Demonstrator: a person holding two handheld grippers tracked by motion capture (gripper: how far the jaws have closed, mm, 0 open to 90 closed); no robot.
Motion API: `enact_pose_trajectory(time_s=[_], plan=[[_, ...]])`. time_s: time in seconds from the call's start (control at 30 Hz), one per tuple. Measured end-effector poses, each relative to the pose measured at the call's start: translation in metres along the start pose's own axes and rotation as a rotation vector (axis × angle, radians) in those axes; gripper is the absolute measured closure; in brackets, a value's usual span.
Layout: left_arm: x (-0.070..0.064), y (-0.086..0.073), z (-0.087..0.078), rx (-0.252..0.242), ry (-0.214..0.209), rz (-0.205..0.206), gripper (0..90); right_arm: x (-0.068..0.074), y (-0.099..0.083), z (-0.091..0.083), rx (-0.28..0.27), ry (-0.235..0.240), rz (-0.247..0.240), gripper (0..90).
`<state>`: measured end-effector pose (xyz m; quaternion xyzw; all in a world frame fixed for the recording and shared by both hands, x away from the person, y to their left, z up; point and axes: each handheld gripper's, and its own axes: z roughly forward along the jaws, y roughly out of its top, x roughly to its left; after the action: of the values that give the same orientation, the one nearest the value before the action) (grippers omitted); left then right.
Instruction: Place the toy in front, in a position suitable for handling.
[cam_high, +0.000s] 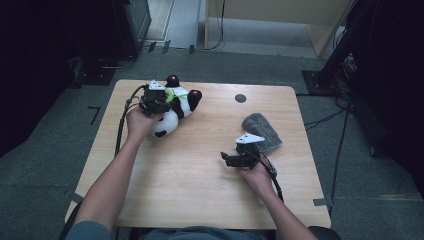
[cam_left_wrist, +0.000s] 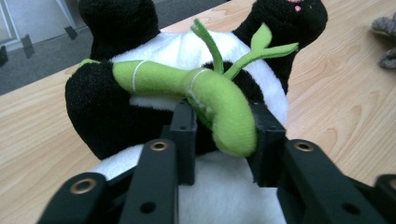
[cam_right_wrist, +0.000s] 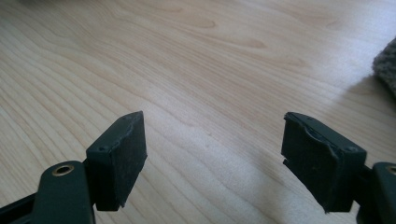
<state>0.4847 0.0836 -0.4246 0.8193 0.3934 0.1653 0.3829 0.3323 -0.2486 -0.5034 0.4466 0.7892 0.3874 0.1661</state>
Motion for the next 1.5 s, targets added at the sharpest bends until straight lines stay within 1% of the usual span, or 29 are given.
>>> enact_pose_trajectory(time_s=[0.07, 0.13, 0.17, 0.2, 0.3, 0.33, 0.4, 0.43, 0.47, 0.6, 0.73, 0.87, 0.9, 0.97, 1.1, 1.13, 1.2, 1.23, 1.27, 1.33, 1.5], plan=[[-0.001, 0.001, -0.004, 0.008, 0.003, 0.009, 78.5, -0.002, 0.002, -0.002, 0.001, 0.002, 0.002, 21.6], [0.000, 0.001, -0.007, 0.015, 0.003, 0.020, 80.0, -0.003, 0.004, -0.004, -0.003, 0.003, 0.007, 21.8], [0.000, 0.001, -0.007, 0.015, 0.003, 0.020, 80.6, -0.004, 0.004, -0.004, -0.005, 0.005, 0.011, 21.8], [0.000, 0.002, -0.010, 0.024, -0.003, 0.032, 81.1, -0.004, 0.004, -0.005, -0.004, 0.006, 0.012, 21.8], [0.000, 0.002, -0.014, 0.027, -0.008, 0.029, 81.5, -0.004, 0.005, -0.005, -0.006, 0.005, 0.008, 21.9], [-0.002, 0.003, -0.017, 0.027, -0.014, 0.035, 81.5, -0.004, 0.006, -0.006, -0.006, 0.005, 0.002, 21.9], [-0.003, 0.003, -0.018, 0.028, -0.016, 0.039, 81.6, -0.005, 0.007, -0.007, -0.005, 0.006, 0.003, 22.2], [-0.004, 0.003, -0.020, 0.031, -0.016, 0.045, 81.7, -0.005, 0.009, -0.009, -0.015, 0.009, 0.006, 22.6], [-0.005, 0.004, -0.021, 0.031, -0.022, 0.044, 81.7, -0.005, 0.009, -0.009, -0.015, 0.009, 0.006, 22.6], [-0.012, 0.007, -0.028, 0.019, -0.050, 0.047, 81.9, -0.008, 0.014, -0.014, -0.029, 0.006, 0.007, 22.6], [-0.020, 0.009, -0.033, 0.016, -0.063, 0.073, 82.7, -0.012, 0.016, -0.018, -0.037, 0.003, 0.015, 23.2], [-0.026, 0.008, -0.036, 0.012, -0.093, 0.080, 83.4, -0.014, 0.017, -0.020, -0.042, 0.003, 0.016, 23.9], [-0.028, 0.008, -0.036, 0.011, -0.097, 0.077, 83.5, -0.014, 0.017, -0.020, -0.042, 0.003, 0.014, 24.0], [-0.031, 0.007, -0.038, 0.019, -0.099, 0.090, 83.6, -0.014, 0.018, -0.021, -0.043, 0.001, 0.006, 24.0], [-0.035, 0.006, -0.042, 0.015, -0.111, 0.095, 83.6, -0.015, 0.020, -0.023, -0.051, 0.002, 0.011, 24.1], [-0.038, 0.005, -0.046, 0.013, -0.123, 0.102, 83.7, -0.017, 0.021, -0.025, -0.057, 0.000, 0.014, 24.2], [-0.040, 0.004, -0.048, 0.011, -0.124, 0.105, 83.7, -0.019, 0.021, -0.027, -0.064, 0.001, 0.021, 24.6], [-0.043, 0.003, -0.053, 0.012, -0.134, 0.108, 83.7, -0.020, 0.022, -0.028, -0.069, 0.001, 0.026, 24.7], [-0.043, 0.003, -0.053, 0.012, -0.134, 0.108, 83.7, -0.021, 0.022, -0.029, -0.071, 0.000, 0.026, 24.7], [-0.047, 0.001, -0.059, 0.001, -0.154, 0.102, 83.6, -0.023, 0.023, -0.030, -0.073, 0.000, 0.029, 24.8], [-0.057, -0.002, -0.070, -0.005, -0.177, 0.121, 83.6, -0.028, 0.025, -0.035, -0.088, -0.008, 0.031, 24.9]])
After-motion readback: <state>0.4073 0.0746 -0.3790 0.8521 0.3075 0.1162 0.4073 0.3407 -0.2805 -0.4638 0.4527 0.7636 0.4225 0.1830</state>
